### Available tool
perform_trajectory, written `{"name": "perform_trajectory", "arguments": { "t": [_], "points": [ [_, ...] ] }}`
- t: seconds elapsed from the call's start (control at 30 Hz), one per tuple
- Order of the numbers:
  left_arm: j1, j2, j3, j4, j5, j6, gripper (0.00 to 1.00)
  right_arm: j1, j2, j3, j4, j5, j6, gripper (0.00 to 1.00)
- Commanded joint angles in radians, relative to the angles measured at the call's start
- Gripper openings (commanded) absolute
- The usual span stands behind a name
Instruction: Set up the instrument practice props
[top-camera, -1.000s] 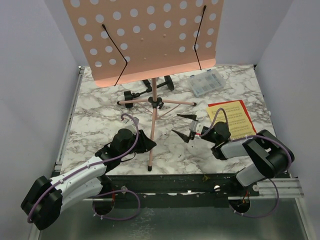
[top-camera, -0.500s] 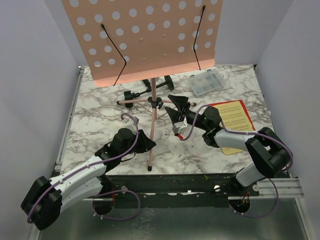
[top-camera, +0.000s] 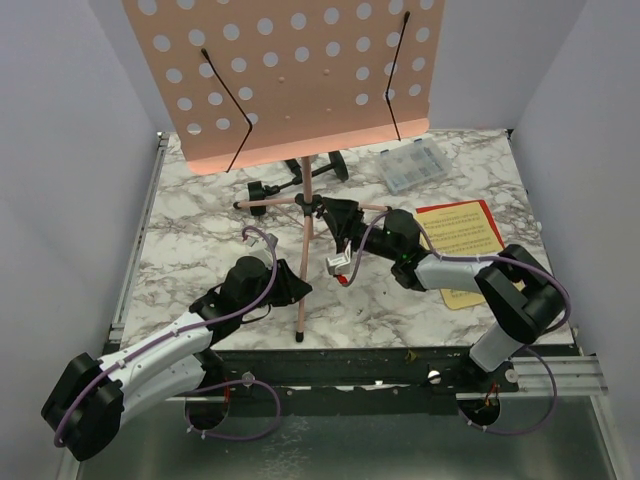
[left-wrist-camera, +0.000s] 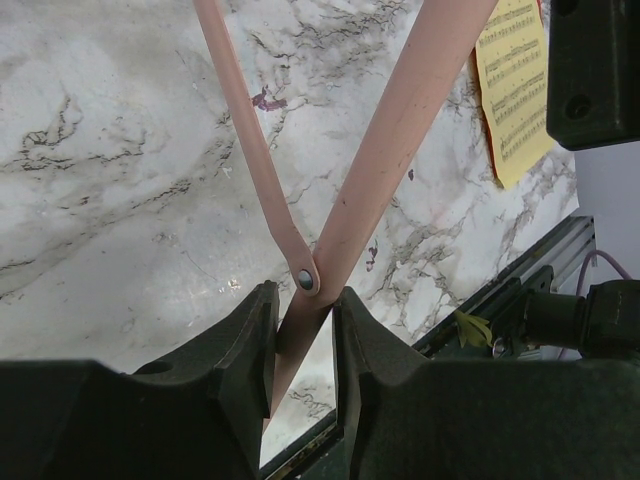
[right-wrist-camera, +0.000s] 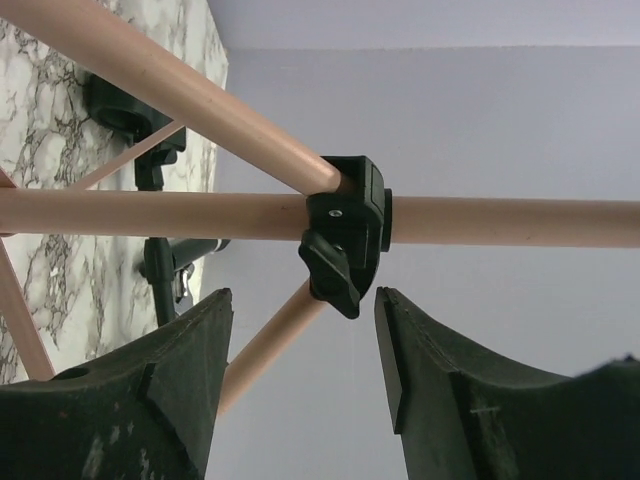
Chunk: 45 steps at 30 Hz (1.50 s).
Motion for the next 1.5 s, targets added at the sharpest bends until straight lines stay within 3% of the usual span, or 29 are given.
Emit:
{"name": "perform_trajectory", "arguments": {
  "t": [0.0, 0.1, 0.53, 0.7, 0.73, 0.8, 0.83, 0.93, 1.07, 1.2, 1.3, 1.37, 1.47],
  "points": [
    [0.001, -0.008, 0.01, -0.071, -0.042, 0.002, 0.31, 0.016, 0.027, -0.001, -0.005, 0.017, -0.077, 0.59],
    [0.0, -0.014, 0.008, -0.071, -0.044, 0.001, 0.31, 0.021, 0.035, -0.019, 0.03, 0.017, -0.067, 0.54],
    [-0.001, -0.003, 0.005, -0.071, -0.05, 0.007, 0.3, 0.042, 0.112, -0.019, 0.254, 0.037, 0.056, 0.52],
    [-0.002, -0.008, 0.003, -0.071, -0.05, 0.005, 0.3, 0.06, 0.113, -0.016, 0.305, 0.043, 0.139, 0.4],
    [-0.001, -0.009, 0.001, -0.071, -0.05, 0.005, 0.3, 0.068, 0.109, -0.015, 0.329, 0.055, 0.212, 0.36],
    [-0.002, -0.011, -0.002, -0.072, -0.051, 0.003, 0.3, 0.092, 0.096, -0.018, 0.415, 0.102, 0.446, 0.09],
    [-0.002, -0.012, -0.001, -0.071, -0.051, 0.006, 0.3, 0.107, 0.09, -0.029, 0.466, 0.146, 0.569, 0.01],
    [-0.002, -0.011, -0.002, -0.071, -0.054, 0.007, 0.3, 0.173, 0.076, -0.048, 0.551, 0.352, 0.845, 0.01],
    [-0.002, -0.004, -0.003, -0.072, -0.058, 0.014, 0.3, 0.196, 0.021, -0.031, 0.436, 0.532, 1.198, 0.01],
    [-0.002, -0.004, 0.001, -0.071, -0.054, 0.017, 0.3, 0.196, -0.035, 0.055, 0.106, 0.732, 1.694, 0.0],
    [-0.001, -0.009, -0.004, -0.07, -0.058, 0.013, 0.3, 0.196, -0.071, 0.14, -0.231, 0.85, 2.202, 0.01],
    [-0.002, -0.011, -0.006, -0.072, -0.056, 0.01, 0.29, 0.189, -0.12, 0.144, -0.409, 0.843, 2.503, 0.0],
    [-0.001, -0.015, -0.014, -0.072, -0.058, 0.008, 0.29, 0.163, -0.18, 0.052, -0.361, 0.69, 2.847, 0.0]
  ]
}}
